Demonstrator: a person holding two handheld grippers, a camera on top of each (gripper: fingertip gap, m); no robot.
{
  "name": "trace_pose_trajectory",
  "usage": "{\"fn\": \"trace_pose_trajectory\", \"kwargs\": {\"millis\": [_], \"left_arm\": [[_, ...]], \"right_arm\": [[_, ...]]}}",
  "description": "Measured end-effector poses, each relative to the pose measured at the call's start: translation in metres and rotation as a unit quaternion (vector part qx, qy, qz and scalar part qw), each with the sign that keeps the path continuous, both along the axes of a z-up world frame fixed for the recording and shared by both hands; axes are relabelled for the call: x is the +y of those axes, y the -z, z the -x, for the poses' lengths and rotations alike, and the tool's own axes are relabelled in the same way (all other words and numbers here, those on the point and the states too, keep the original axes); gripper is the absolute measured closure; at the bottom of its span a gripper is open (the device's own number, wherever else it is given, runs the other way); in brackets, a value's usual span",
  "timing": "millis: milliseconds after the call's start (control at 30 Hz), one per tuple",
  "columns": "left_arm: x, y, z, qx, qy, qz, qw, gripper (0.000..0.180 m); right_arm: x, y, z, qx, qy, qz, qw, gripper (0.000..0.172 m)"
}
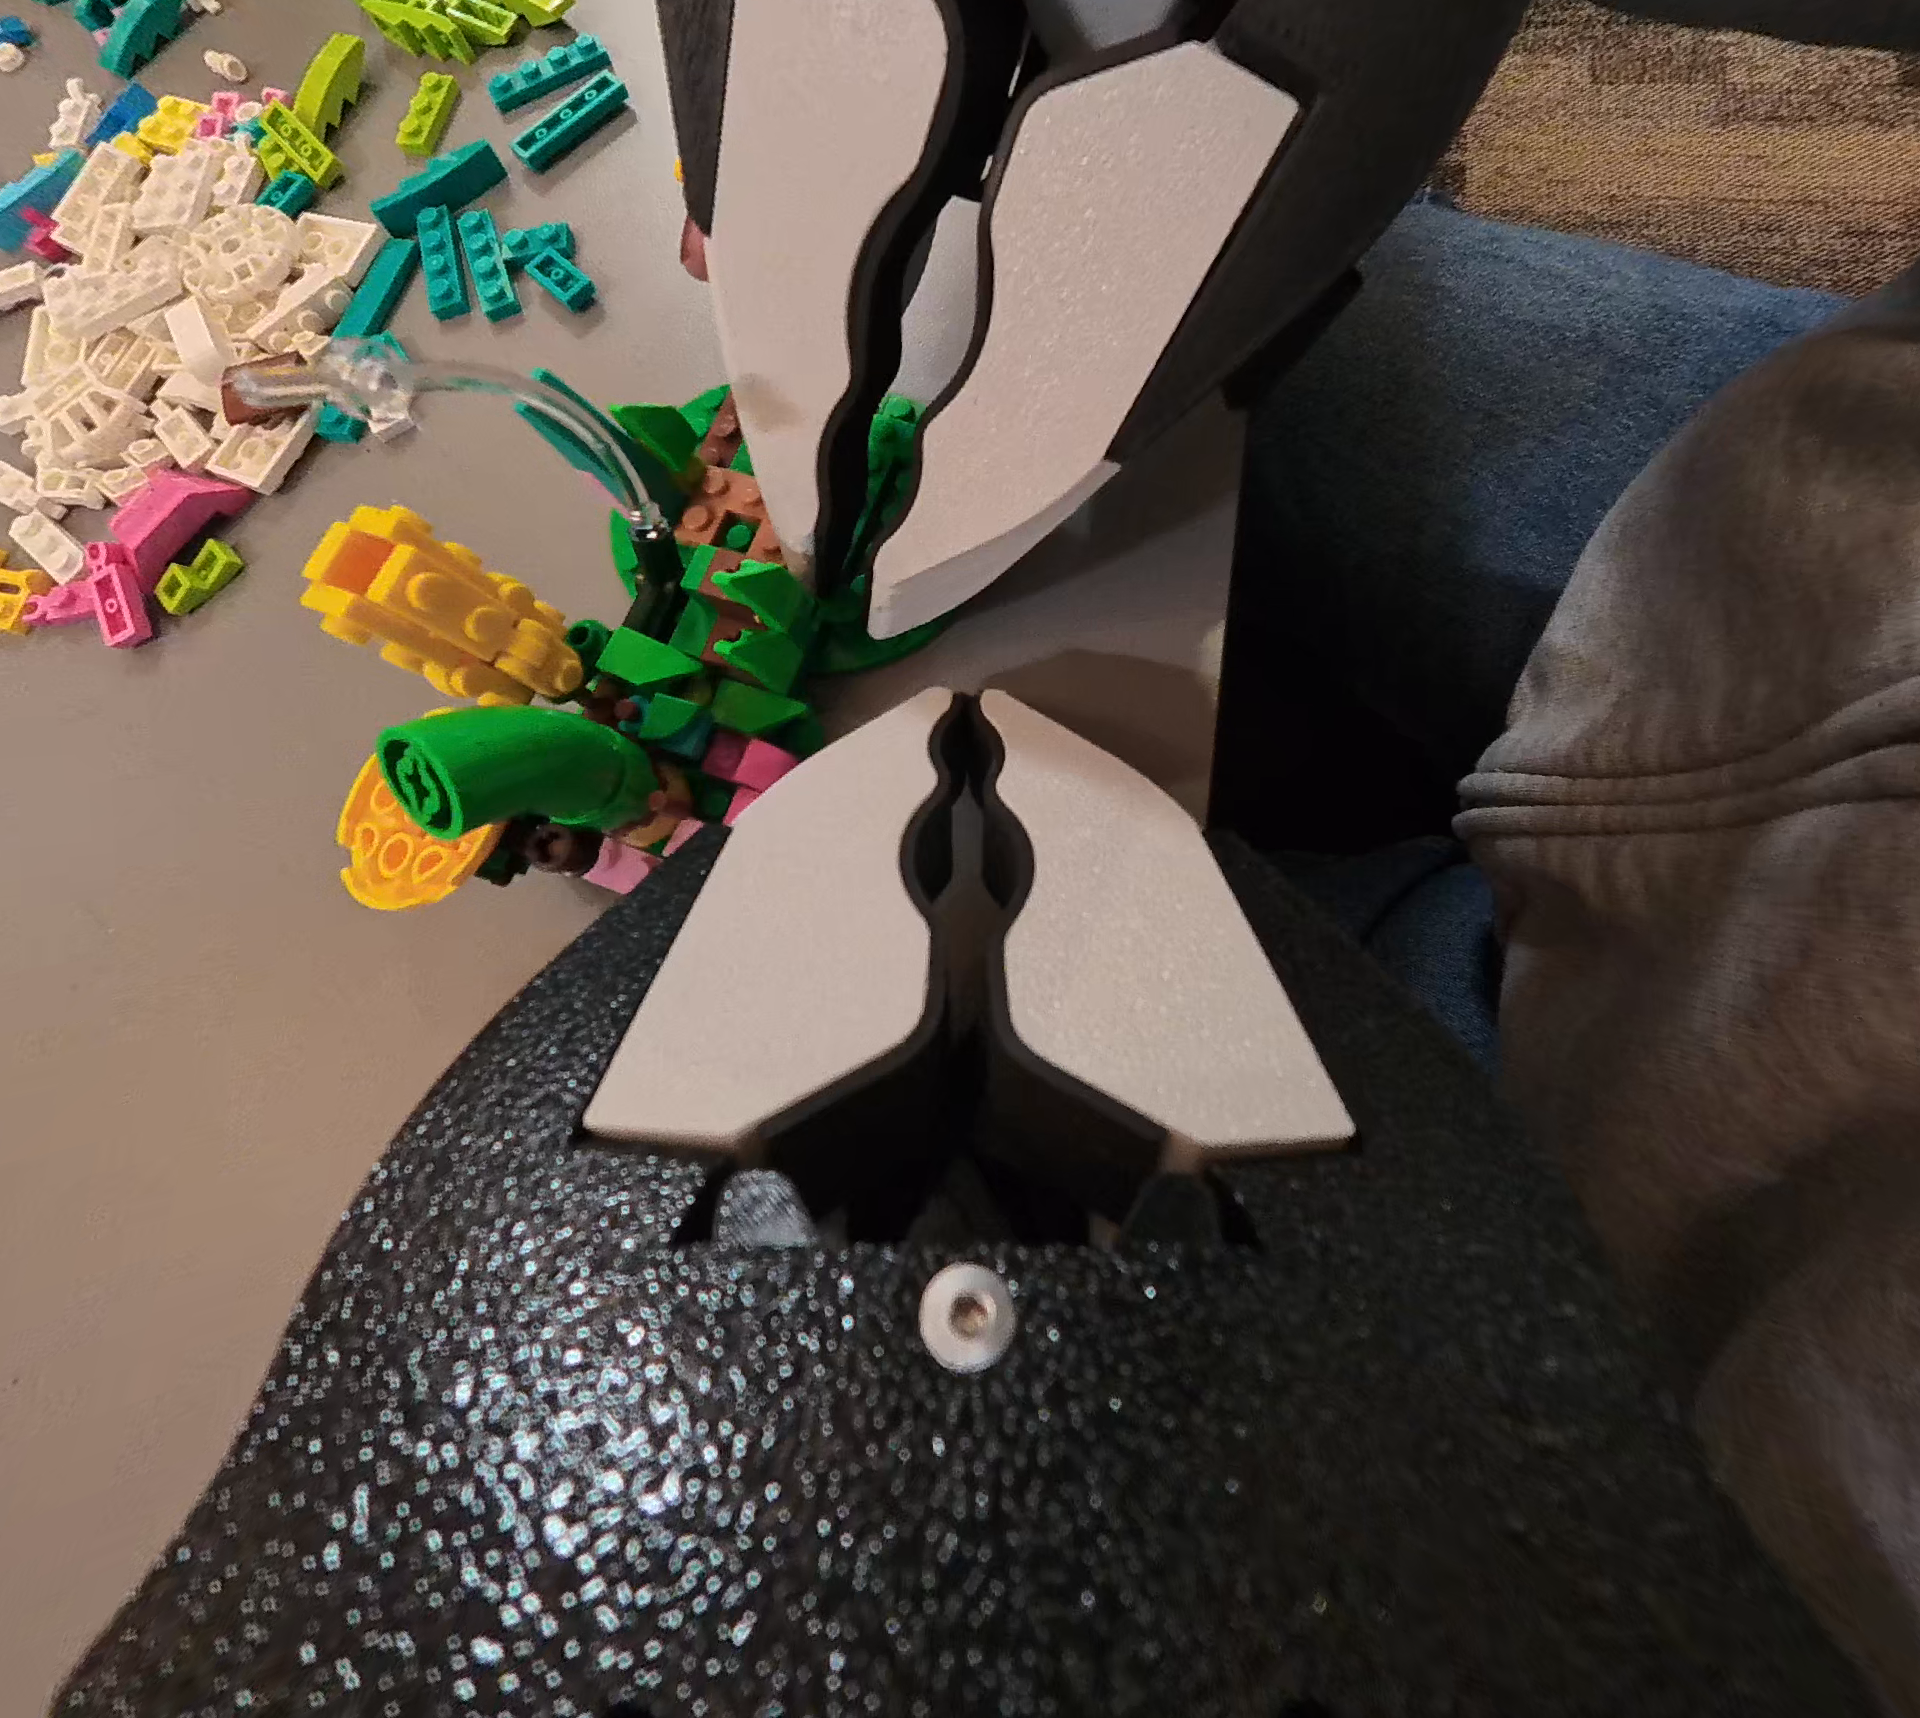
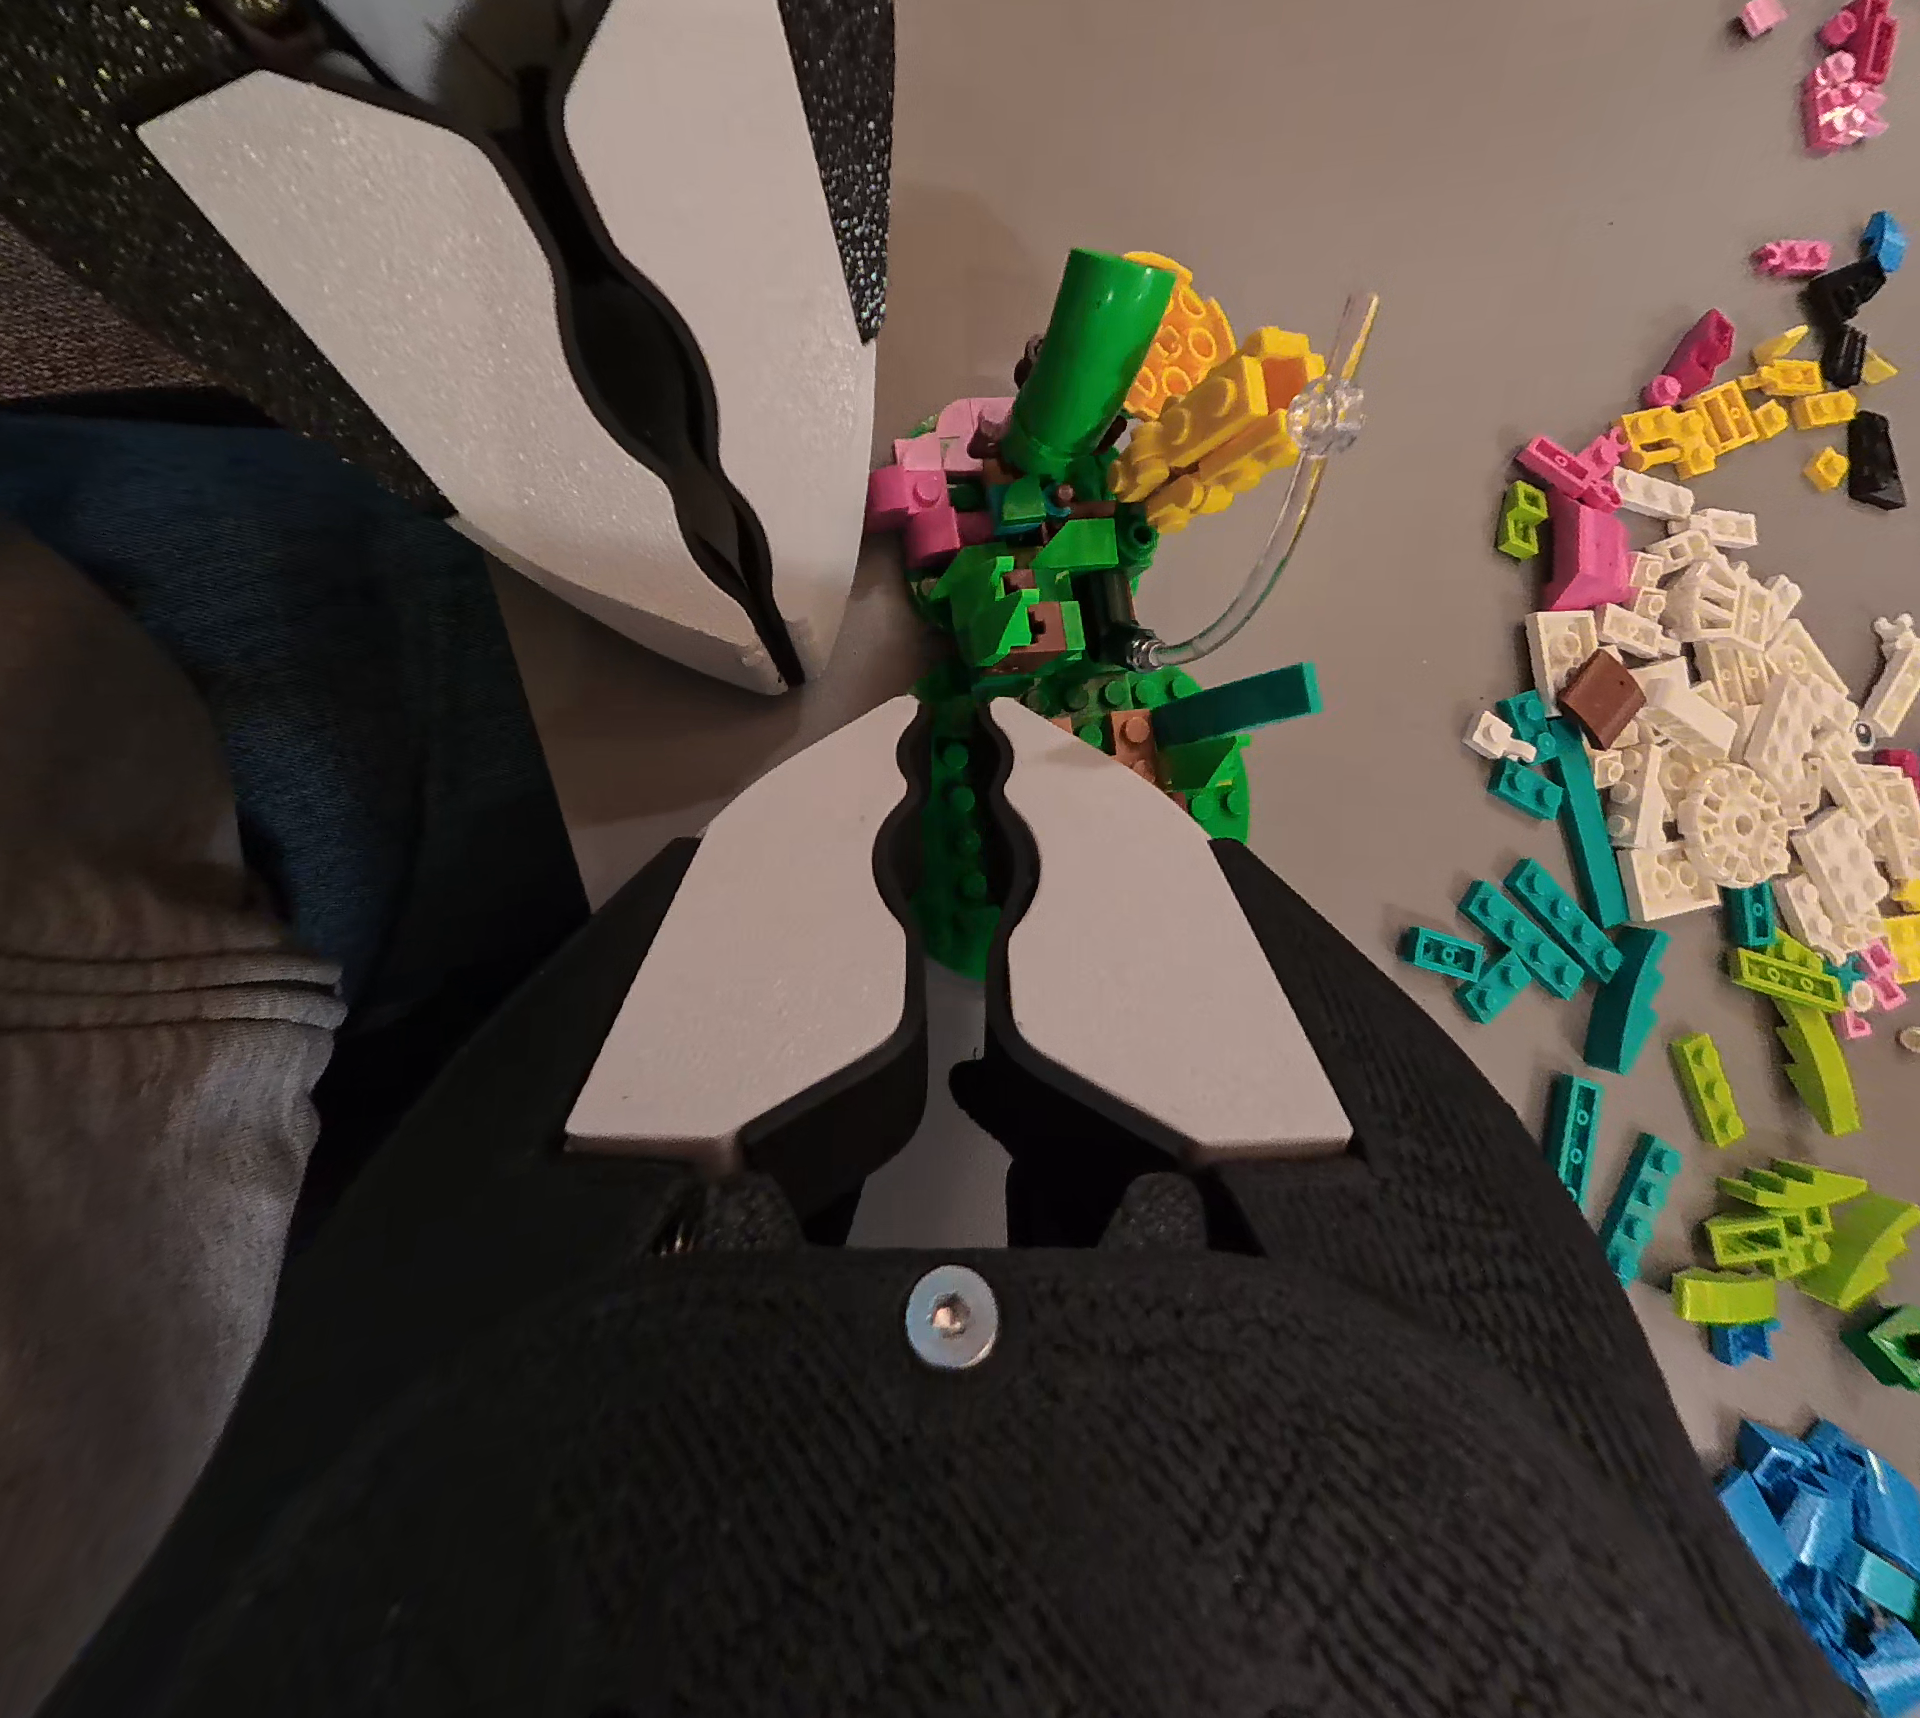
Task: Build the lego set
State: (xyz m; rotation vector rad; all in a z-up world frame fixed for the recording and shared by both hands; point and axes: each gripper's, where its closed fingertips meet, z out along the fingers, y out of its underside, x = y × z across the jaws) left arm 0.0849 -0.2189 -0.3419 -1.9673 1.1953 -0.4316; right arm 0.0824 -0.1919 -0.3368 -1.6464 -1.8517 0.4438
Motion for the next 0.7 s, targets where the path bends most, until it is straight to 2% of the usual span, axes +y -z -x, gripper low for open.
{"fn": "trace_pose_trajectory", "kwargs": {"millis": [400, 700], "left_arm": [[-0.001, 0.001, 0.0, 0.001, 0.002, 0.001, 1.0, 0.18], [-0.001, -0.002, -0.001, -0.01, 0.003, 0.003, 1.0, 0.18]], "right_arm": [[-0.001, -0.001, 0.0, 0.005, 0.0, 0.004, 1.0, 0.163], [0.001, -0.027, -0.028, 0.069, 0.024, 0.021, 0.997, 0.158]]}}
